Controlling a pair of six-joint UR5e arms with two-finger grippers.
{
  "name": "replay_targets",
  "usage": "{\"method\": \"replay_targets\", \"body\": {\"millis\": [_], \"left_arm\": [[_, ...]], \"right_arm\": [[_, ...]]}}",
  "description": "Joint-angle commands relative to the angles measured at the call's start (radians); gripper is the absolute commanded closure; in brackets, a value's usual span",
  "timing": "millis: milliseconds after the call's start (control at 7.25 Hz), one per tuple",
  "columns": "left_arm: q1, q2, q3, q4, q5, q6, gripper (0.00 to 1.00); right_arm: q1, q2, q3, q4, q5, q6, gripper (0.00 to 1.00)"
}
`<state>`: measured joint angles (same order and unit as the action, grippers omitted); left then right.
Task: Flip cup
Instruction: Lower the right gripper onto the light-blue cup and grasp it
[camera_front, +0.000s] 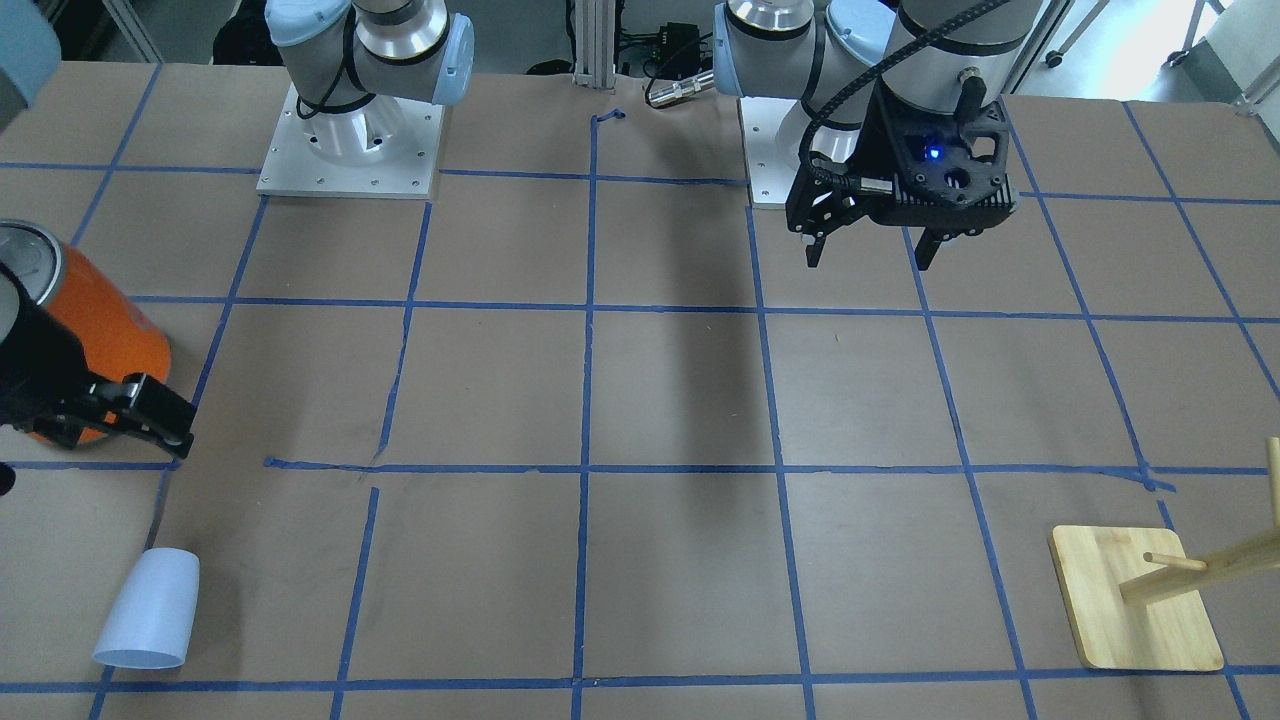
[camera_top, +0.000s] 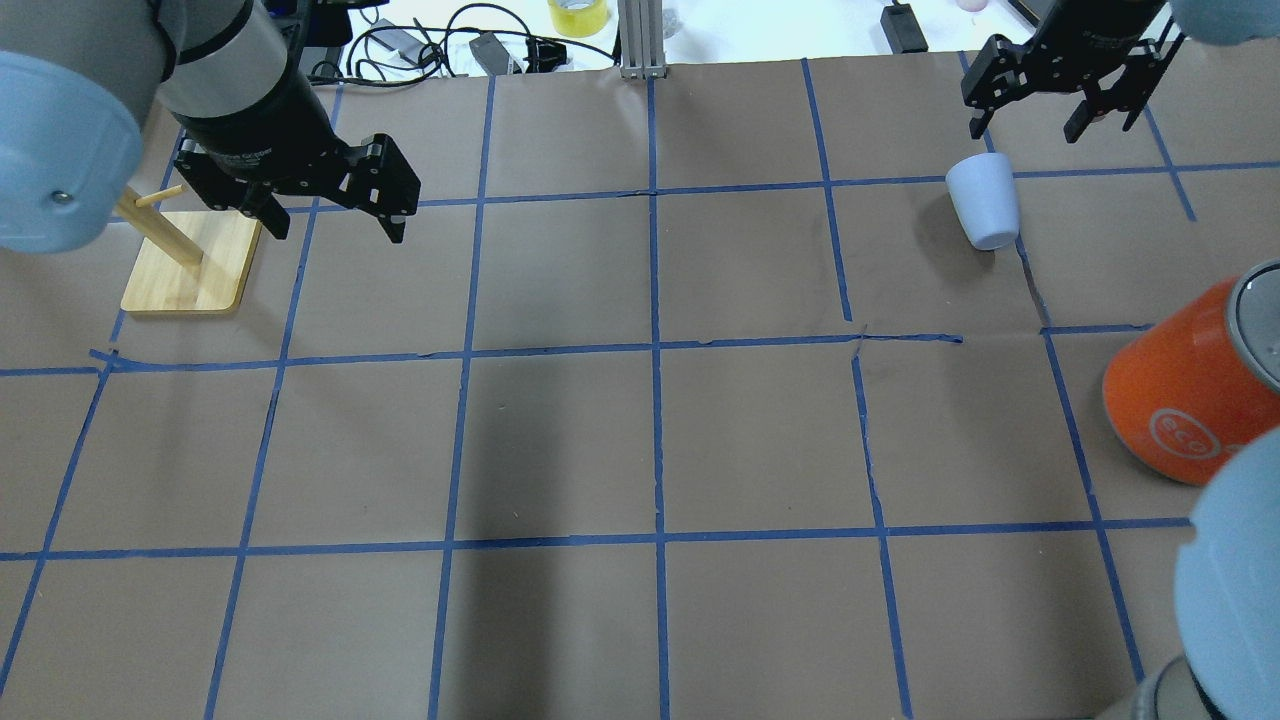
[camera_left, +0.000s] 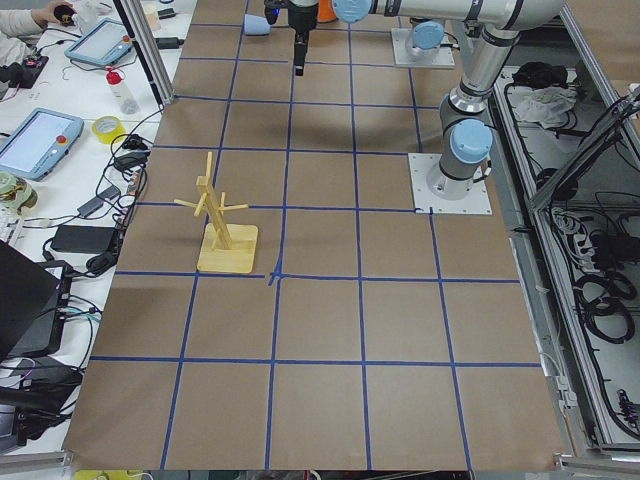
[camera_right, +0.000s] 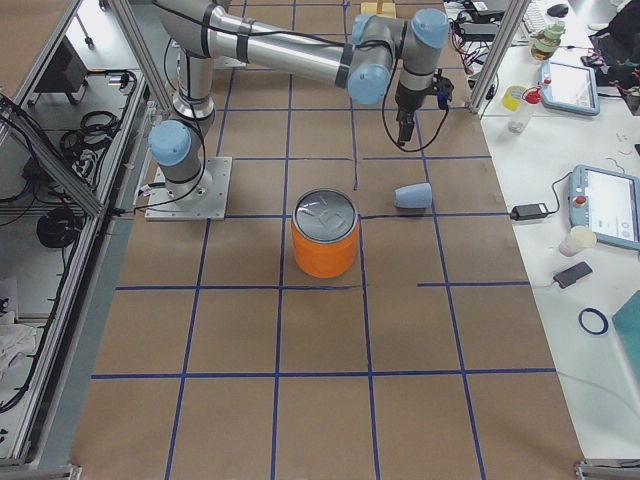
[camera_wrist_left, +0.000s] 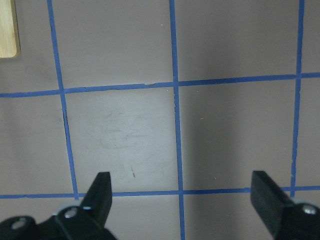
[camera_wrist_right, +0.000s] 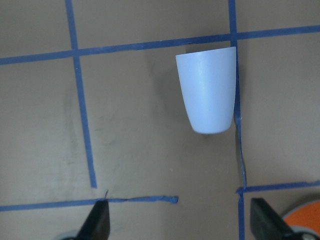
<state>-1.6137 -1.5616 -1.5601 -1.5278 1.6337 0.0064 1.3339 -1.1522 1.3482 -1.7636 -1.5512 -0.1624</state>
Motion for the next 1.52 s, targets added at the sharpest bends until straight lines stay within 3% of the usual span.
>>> {"method": "replay_targets", "body": {"millis": [0, 414, 828, 1103, 1379], "left_arm": [[0.0, 0.0, 0.0, 0.0, 0.0, 0.001, 0.0], [0.0, 0.0, 0.0, 0.0, 0.0, 0.0, 0.0], [0.0, 0.0, 0.0, 0.0, 0.0, 0.0, 0.0], [0.0, 0.002, -0.005, 0.002, 0.0, 0.0, 0.0], [0.0, 0.006, -0.014, 0.002, 0.0, 0.001, 0.0]], "right_arm": [[-0.038, 0.142, 0.008, -0.162, 0.006, -0.086, 0.01], [-0.039, 0.268, 0.005, -0.301, 0.003, -0.104, 0.02], [-0.036, 0.31, 0.005, -0.303, -0.006, -0.117, 0.02], [-0.035, 0.316, 0.005, -0.304, -0.007, -0.179, 0.31], [0.003, 0.28, -0.003, -0.289, -0.004, -0.193, 0.52]]}}
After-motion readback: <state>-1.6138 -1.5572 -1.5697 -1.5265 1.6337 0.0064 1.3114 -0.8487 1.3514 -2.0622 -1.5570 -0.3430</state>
